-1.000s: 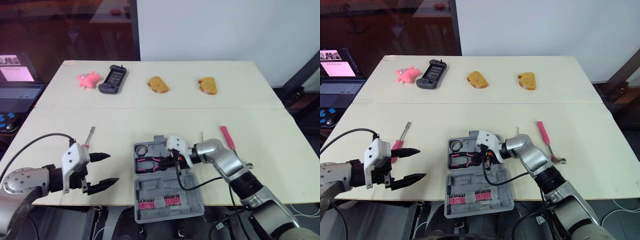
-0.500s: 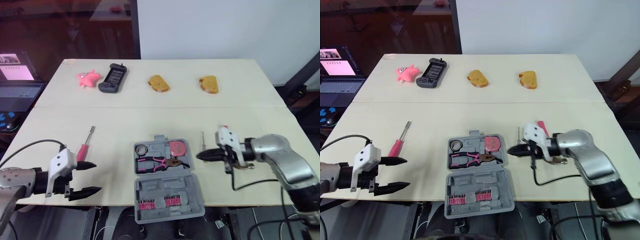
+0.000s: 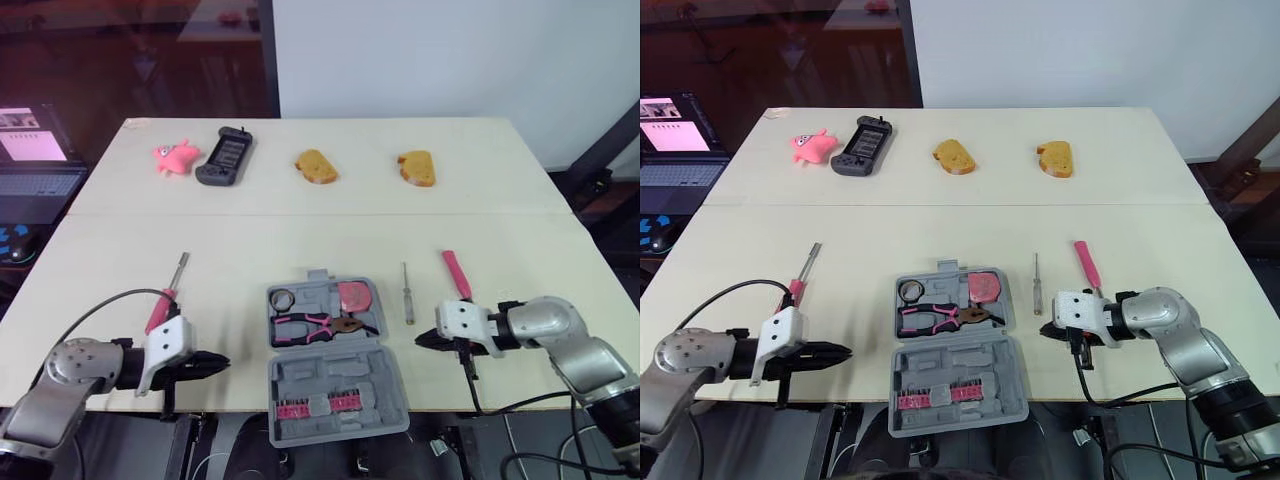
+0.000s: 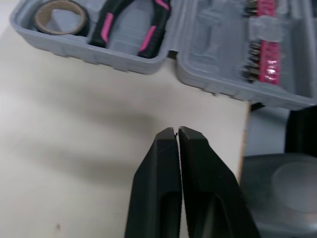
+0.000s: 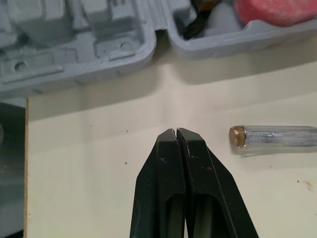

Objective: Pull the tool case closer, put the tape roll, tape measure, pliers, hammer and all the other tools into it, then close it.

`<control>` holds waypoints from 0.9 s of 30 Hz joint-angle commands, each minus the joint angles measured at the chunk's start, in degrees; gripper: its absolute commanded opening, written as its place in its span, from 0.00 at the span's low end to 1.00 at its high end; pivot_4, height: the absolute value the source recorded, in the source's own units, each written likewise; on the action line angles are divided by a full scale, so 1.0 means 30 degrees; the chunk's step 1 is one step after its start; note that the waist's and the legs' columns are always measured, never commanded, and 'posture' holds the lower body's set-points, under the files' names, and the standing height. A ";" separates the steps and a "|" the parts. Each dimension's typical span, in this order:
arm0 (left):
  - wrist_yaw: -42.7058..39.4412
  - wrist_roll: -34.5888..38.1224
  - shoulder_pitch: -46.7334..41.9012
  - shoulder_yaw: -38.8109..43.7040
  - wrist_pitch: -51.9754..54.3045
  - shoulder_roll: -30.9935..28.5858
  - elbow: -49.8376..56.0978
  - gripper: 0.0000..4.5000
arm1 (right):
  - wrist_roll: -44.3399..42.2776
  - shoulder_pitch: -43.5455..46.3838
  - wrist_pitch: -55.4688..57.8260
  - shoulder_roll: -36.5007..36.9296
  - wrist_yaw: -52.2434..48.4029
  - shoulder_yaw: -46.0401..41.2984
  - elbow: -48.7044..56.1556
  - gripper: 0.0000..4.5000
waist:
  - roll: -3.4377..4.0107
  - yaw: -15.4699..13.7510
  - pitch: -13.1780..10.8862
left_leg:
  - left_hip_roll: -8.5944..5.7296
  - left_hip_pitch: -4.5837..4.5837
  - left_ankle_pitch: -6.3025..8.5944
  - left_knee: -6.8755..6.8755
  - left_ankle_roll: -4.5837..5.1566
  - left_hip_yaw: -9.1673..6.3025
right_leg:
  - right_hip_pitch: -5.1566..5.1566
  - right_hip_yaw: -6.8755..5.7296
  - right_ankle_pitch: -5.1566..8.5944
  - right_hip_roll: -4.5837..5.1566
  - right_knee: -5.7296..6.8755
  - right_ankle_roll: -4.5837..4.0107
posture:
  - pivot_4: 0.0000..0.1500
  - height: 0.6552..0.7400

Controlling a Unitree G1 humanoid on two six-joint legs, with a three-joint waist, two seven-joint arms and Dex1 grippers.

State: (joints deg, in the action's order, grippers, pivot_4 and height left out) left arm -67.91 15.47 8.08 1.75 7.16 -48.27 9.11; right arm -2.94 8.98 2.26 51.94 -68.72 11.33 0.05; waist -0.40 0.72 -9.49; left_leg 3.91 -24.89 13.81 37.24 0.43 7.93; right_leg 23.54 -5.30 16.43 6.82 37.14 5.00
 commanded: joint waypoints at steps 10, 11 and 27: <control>0.2514 -0.1652 -0.1065 -0.2982 0.1392 0.1990 0.0595 0.01 | 0.0884 0.0853 -0.0150 -0.1552 0.0754 0.0973 -0.0215 0.00 | -0.0004 -0.0022 0.0001 | 0.0000 0.0000 -0.0009 0.0030 -0.0001 -0.0010 | -0.0063 -0.0003 -0.0006 -0.0014 0.0034 0.0016 | 1.00 0.75; 0.2627 -0.1866 -0.1312 -0.3295 0.1516 0.2105 0.0498 0.01 | 0.0994 0.1015 -0.0070 -0.1744 0.0832 0.1115 -0.0321 0.00 | -0.0004 -0.0027 0.0001 | -0.0001 0.0000 -0.0009 0.0032 0.0000 -0.0009 | -0.0065 -0.0003 -0.0007 -0.0015 0.0035 0.0018 | 1.00 0.75; 0.3841 -0.2880 -0.2789 -0.5423 0.2295 0.3911 0.0053 0.01 | 0.1746 0.1942 0.0924 -0.3650 0.1116 0.2633 -0.0181 0.00 | -0.0005 -0.0056 0.0004 | -0.0023 0.0001 -0.0010 0.0094 0.0007 -0.0017 | -0.0099 -0.0005 -0.0019 -0.0029 0.0082 0.0052 | 1.00 0.75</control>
State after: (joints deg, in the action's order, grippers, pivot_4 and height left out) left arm -56.64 6.98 0.46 -12.88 14.37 -37.38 8.52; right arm 2.17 14.20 4.99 41.98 -65.57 18.16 -2.52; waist -0.41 0.55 -9.47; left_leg 3.84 -24.88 13.78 37.53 0.45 7.87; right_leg 23.24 -5.32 16.37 6.72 37.40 5.16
